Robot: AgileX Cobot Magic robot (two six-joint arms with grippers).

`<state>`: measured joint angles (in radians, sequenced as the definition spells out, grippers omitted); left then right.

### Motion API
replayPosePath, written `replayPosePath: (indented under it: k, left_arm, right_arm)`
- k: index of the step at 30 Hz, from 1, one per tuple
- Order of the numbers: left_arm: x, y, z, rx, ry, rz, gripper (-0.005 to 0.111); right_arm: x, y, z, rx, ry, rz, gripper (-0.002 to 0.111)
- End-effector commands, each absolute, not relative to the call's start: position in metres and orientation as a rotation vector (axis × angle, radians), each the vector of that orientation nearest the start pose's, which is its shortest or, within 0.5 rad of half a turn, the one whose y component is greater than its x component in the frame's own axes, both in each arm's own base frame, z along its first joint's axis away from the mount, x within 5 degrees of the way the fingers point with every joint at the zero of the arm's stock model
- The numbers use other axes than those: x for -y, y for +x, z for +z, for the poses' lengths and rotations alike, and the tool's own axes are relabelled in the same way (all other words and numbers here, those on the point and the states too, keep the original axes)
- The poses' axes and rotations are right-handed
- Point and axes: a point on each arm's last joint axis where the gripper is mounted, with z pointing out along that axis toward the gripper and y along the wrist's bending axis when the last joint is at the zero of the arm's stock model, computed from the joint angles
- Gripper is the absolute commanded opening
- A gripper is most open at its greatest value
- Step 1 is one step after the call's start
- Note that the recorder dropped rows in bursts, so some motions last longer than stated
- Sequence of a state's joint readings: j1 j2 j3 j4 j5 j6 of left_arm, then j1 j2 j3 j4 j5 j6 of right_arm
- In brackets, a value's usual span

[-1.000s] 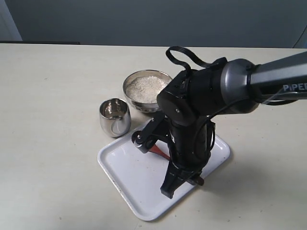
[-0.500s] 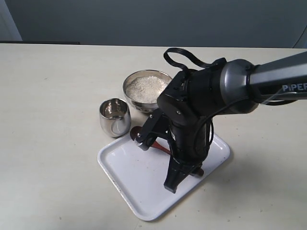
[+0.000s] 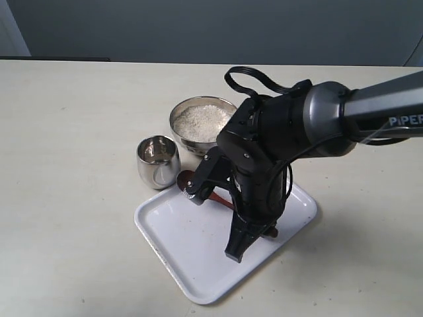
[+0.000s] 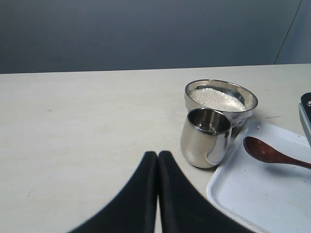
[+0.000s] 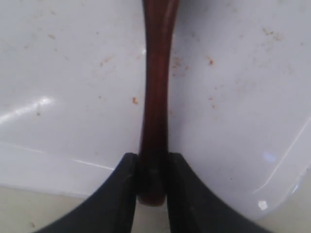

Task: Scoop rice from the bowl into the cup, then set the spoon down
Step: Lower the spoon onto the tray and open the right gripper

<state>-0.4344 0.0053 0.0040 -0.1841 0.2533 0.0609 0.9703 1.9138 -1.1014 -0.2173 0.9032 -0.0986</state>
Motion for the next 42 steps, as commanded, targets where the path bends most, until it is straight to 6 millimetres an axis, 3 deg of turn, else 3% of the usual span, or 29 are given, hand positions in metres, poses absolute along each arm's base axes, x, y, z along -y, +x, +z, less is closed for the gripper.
replayPosePath:
  k: [1, 12, 31, 34, 40, 42]
  left_arm:
    - [0.027, 0.048, 0.192, -1.714, 0.307, -0.453, 0.001]
    - [0.027, 0.048, 0.192, -1.714, 0.307, -0.453, 0.001]
    - [0.027, 0.048, 0.192, -1.714, 0.307, -0.453, 0.001]
    - [0.027, 0.048, 0.192, -1.714, 0.307, -0.453, 0.001]
    - [0.027, 0.048, 0.192, -1.714, 0.307, -0.453, 0.001]
    - [0.027, 0.048, 0.192, -1.714, 0.307, -0.453, 0.001]
  right_arm:
    - [-0.262, 0.2, 0.137, -2.557, -1.771, -0.279, -0.001]
    - [-0.258, 0.199, 0.121, -2.622, -1.816, -0.346, -0.001]
    - [-0.256, 0.197, 0.122, -2.646, -1.825, -0.372, -0.001]
    - [-0.256, 0.197, 0.122, -2.646, -1.825, -0.372, 0.013]
    - [-0.255, 0.197, 0.122, -2.653, -1.833, -0.389, 0.061]
    - [-0.253, 0.197, 0.123, -2.649, -1.843, -0.416, 0.062]
